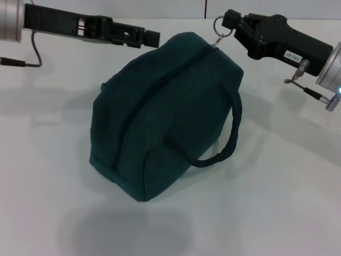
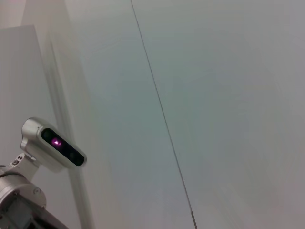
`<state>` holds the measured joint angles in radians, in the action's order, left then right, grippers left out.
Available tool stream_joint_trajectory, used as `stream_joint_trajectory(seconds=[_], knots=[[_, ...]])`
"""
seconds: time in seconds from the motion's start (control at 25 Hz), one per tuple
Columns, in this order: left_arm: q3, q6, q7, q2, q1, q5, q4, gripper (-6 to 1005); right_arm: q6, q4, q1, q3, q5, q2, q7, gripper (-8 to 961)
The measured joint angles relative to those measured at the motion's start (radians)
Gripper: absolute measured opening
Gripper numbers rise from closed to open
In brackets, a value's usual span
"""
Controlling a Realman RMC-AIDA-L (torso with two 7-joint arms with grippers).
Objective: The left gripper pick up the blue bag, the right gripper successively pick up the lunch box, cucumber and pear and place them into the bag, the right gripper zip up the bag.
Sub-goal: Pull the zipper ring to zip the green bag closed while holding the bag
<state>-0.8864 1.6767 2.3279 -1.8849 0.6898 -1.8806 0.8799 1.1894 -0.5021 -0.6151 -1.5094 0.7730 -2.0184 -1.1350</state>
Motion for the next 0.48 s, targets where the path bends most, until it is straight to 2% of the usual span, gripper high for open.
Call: stream_joint_trajectory(seconds=[0.48], knots=[[0.003,-0.025,0.033,-0.022,0.028,-0.077,-0.013,833,0.001,-0.001,-0.005,0.000,0.000,-0.003,0.002,9]])
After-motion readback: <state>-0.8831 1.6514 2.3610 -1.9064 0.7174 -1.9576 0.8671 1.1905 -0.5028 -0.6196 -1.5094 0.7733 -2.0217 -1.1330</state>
